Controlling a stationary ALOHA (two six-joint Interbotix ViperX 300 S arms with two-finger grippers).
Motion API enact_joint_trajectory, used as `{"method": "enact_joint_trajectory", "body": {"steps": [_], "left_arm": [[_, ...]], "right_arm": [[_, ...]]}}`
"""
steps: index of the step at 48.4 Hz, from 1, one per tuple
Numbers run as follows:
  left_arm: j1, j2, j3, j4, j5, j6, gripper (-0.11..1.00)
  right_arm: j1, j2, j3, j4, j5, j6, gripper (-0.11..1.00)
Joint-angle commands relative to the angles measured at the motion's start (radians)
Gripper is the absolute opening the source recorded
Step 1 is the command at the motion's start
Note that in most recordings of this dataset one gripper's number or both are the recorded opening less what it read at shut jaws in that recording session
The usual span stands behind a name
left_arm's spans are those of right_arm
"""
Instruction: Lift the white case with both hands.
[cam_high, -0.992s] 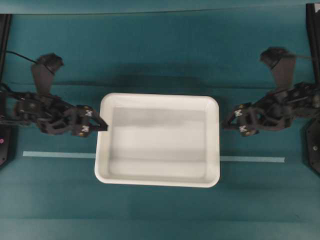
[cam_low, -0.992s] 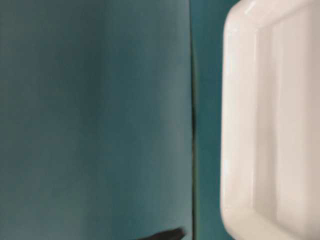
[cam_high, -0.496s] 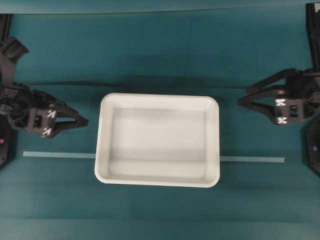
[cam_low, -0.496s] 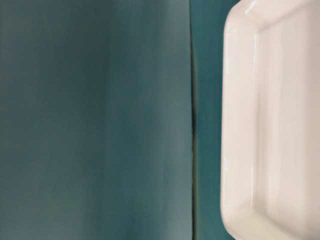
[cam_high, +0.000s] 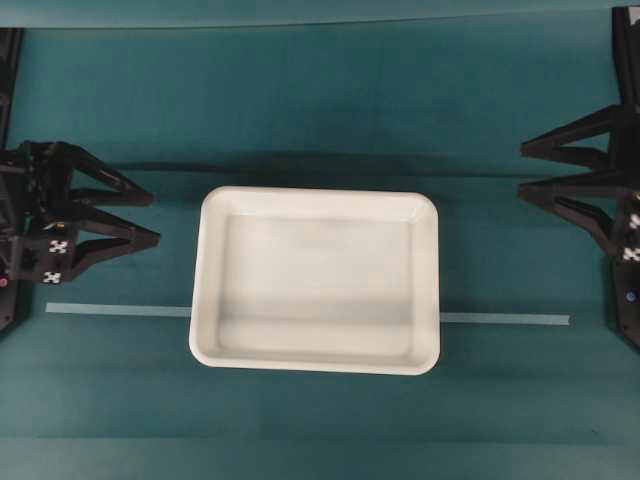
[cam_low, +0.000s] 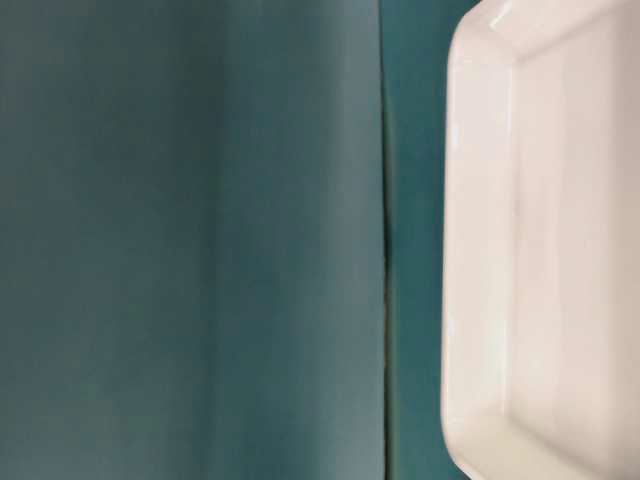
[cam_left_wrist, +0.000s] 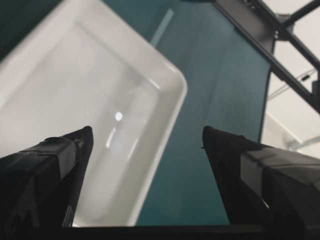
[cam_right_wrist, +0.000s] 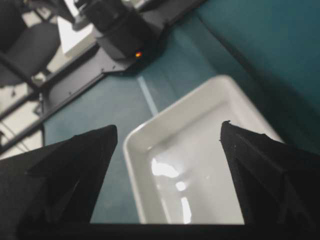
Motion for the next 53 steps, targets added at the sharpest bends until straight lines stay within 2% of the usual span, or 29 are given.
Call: {"method": "enact_joint_trajectory", "body": {"steps": [1, 19, 31, 37, 53], "left_arm": [[-0.002, -0.006, -0.025, 0.003, -0.018, 0.034, 0.94], [-0.002, -0.118, -0.020, 0.003, -0.040, 0.241, 0.94], [-0.002, -0.172, -0.025, 0.003, -0.040, 0.377, 0.94], [0.002, -0.199, -0.028, 0.003, -0.040, 0.394, 0.94], [0.000, -0.249, -0.035, 0.003, -0.038, 0.399, 0.94]], "right_arm": [[0.014, 0.000, -0.017, -0.014, -0.012, -0.034, 0.89], [0.028, -0.057, -0.031, -0.014, -0.023, -0.218, 0.89], [0.028, -0.101, -0.051, -0.014, -0.021, -0.314, 0.89], [0.028, -0.121, -0.060, -0.014, -0.018, -0.334, 0.89], [0.028, -0.132, -0.061, -0.014, 0.012, -0.334, 0.89]]}}
